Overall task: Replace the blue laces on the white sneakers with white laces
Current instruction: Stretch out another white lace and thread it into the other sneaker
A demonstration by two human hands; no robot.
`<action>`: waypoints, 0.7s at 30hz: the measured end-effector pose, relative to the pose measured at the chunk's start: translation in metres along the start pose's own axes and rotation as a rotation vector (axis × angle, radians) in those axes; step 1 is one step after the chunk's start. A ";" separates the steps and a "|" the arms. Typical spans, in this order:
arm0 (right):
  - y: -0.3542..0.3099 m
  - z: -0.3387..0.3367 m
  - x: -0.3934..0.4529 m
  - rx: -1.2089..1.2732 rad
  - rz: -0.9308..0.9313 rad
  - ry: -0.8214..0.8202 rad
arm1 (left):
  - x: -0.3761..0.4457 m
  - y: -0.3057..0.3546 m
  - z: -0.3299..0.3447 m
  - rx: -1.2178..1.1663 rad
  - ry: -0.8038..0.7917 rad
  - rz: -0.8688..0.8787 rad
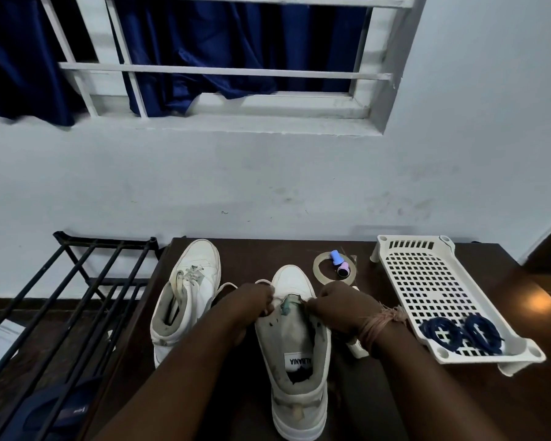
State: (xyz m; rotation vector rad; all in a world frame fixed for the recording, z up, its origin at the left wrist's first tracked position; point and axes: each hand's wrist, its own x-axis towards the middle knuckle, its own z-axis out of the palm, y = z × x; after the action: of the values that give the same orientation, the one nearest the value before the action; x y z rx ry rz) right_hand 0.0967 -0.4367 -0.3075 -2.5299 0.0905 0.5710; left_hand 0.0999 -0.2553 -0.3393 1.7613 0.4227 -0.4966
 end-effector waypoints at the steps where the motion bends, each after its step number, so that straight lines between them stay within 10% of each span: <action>1: 0.000 0.001 0.001 -0.011 0.003 0.014 | -0.003 0.003 -0.001 -0.169 0.021 -0.035; 7: 0.004 0.002 0.007 0.031 0.065 0.013 | -0.008 0.011 -0.008 -0.362 0.030 -0.140; 12: 0.007 -0.003 0.012 0.112 0.070 0.090 | -0.007 0.014 -0.020 0.102 0.149 0.108; 21: -0.011 -0.041 -0.019 0.757 -0.122 0.224 | -0.059 0.067 -0.057 0.031 0.175 0.354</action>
State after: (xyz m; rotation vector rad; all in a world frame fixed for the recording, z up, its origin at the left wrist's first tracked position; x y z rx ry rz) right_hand 0.0968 -0.4495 -0.2633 -1.8302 0.1907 0.1495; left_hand 0.0917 -0.2168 -0.2413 1.8664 0.2168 -0.0988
